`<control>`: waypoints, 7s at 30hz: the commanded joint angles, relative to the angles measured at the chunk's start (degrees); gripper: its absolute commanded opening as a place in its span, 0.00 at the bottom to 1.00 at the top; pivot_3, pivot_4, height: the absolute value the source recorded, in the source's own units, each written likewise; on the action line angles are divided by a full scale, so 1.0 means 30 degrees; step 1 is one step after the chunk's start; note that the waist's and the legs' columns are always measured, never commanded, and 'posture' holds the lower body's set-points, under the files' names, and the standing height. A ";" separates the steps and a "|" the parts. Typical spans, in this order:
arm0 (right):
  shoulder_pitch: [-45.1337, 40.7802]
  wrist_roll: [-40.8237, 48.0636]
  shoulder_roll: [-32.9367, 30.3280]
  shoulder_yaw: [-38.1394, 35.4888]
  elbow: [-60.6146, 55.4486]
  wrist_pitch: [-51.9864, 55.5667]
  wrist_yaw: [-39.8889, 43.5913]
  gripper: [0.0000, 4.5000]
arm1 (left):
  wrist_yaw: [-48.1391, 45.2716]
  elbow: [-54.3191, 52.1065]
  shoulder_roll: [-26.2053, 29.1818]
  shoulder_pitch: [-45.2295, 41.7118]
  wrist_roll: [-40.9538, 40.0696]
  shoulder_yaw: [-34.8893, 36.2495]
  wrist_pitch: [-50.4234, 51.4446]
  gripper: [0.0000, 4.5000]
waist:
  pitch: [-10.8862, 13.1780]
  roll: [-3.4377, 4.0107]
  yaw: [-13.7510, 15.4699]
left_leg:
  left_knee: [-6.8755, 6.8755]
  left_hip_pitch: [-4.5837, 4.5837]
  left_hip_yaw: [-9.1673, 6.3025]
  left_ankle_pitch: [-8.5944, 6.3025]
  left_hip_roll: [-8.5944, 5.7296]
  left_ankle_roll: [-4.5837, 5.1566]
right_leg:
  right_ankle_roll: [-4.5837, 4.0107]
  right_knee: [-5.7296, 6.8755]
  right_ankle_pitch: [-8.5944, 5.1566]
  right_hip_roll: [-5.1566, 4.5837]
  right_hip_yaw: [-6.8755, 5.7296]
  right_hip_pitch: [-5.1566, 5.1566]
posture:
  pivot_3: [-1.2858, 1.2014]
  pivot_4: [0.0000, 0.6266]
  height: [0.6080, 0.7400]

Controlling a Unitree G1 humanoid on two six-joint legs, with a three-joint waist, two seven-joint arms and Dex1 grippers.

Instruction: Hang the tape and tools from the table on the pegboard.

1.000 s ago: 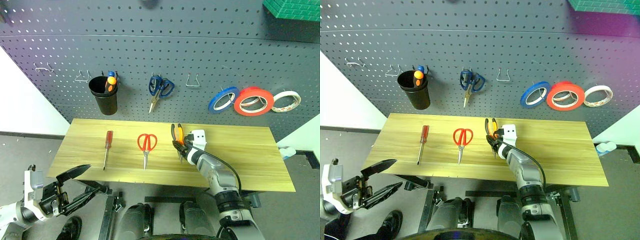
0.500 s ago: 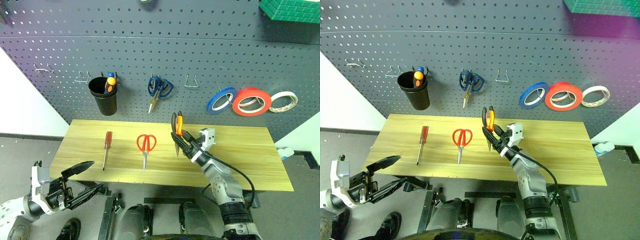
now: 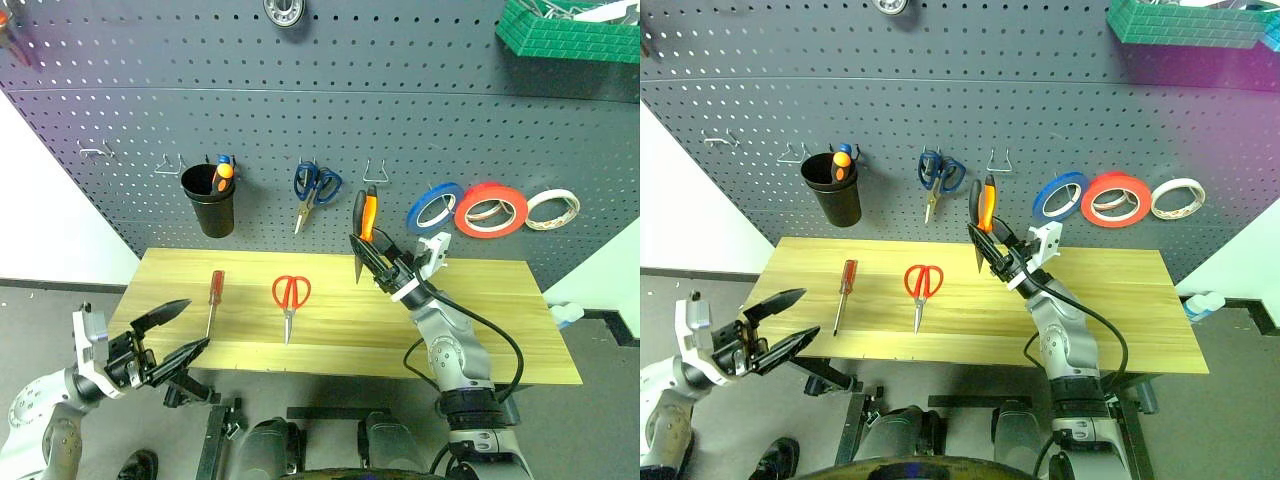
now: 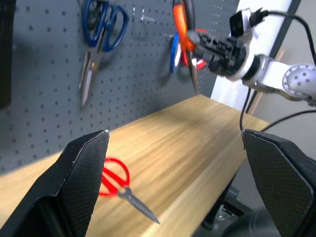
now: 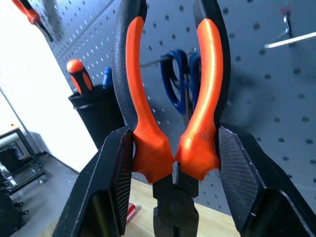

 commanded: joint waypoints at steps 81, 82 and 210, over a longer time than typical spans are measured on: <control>-1.5189 -0.5829 0.0206 -0.2427 1.7781 -1.5111 -0.8699 0.48 | 0.2353 -0.5811 0.1207 0.2965 -0.1432 0.0653 0.1803 1.00 | -0.0187 0.0132 0.0035 | 0.0010 0.0240 0.0120 0.0093 0.0232 -0.0144 | -0.0230 0.0166 0.0051 0.0225 0.0093 0.0164 | 0.55 0.04 1.00; -1.5270 -0.6066 0.0147 -0.2365 1.8039 -1.5231 -0.9027 0.48 | 0.2433 -0.6011 0.1259 0.3054 -0.1502 0.0748 0.1908 1.00 | -0.0186 0.0133 0.0041 | 0.0007 0.0240 0.0119 0.0093 0.0232 -0.0144 | -0.0234 0.0166 0.0049 0.0224 0.0093 0.0161 | 0.55 0.04 1.00; -0.0862 0.0060 -0.2562 0.4140 -0.3210 -0.0350 -0.0163 1.00 | 0.6971 -1.1930 -0.0329 0.2680 -0.2924 0.1392 0.4294 1.00 | 0.0287 -0.0233 0.0731 | -0.0213 0.0190 0.0059 0.0125 0.0281 -0.0212 | -0.0315 -0.0119 0.0031 0.0304 0.0041 0.0159 | 0.56 0.01 1.00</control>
